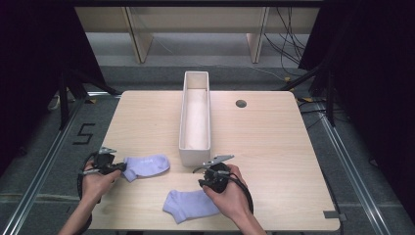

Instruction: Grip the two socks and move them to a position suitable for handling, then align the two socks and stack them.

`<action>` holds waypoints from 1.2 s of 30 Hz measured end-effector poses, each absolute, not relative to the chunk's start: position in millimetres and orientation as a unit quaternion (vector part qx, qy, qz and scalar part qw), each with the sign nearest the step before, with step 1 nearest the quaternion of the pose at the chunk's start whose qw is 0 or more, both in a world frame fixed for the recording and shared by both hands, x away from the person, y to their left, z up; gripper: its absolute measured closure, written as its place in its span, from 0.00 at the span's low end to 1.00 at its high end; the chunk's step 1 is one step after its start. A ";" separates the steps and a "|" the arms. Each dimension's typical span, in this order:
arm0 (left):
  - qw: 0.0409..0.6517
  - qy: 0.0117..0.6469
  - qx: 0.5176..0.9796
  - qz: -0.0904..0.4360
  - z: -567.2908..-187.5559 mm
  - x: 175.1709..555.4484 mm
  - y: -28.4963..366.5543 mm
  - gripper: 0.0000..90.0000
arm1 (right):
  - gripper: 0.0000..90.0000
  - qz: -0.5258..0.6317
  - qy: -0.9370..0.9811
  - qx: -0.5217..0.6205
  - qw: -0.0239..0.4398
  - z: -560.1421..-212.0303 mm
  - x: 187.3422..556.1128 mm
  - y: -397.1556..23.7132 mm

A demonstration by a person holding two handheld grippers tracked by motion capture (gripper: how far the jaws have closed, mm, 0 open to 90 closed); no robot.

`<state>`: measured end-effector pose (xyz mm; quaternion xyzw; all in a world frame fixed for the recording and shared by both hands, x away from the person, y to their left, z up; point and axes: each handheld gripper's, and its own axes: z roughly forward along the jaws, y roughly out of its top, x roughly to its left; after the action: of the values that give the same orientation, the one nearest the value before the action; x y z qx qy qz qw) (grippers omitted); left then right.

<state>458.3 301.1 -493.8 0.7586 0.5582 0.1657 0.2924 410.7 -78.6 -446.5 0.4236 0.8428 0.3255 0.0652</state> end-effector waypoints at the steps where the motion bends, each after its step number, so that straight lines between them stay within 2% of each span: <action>1: 0.294 0.556 0.759 0.167 -493.4 457.7 301.3 0.96 | 0.80 0.325 0.842 0.426 0.066 -446.1 411.0 -78.9; 17: 0.305 0.530 0.769 0.185 -469.9 457.9 294.6 0.96 | 0.79 0.339 0.826 0.445 0.072 -440.0 409.7 -96.3; 22: 0.309 0.517 0.776 0.188 -460.5 455.6 289.4 0.96 | 0.79 0.345 0.828 0.435 0.078 -438.3 413.8 -94.5; 24: 0.310 0.515 0.778 0.183 -458.6 455.7 287.2 0.96 | 0.79 0.338 0.824 0.450 0.060 -436.3 414.3 -89.4; 27: 0.312 0.511 0.779 0.187 -454.1 454.8 283.8 0.96 | 0.80 0.338 0.829 0.442 0.062 -436.3 417.9 -84.3; 36: 0.331 0.441 0.811 0.198 -410.6 443.6 262.0 0.96 | 0.80 0.348 0.823 0.445 0.062 -429.1 416.2 -78.8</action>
<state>443.6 262.0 -410.6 0.8106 0.4409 0.1980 0.3306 416.2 -78.8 -429.1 0.4453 0.8227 0.3479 0.0622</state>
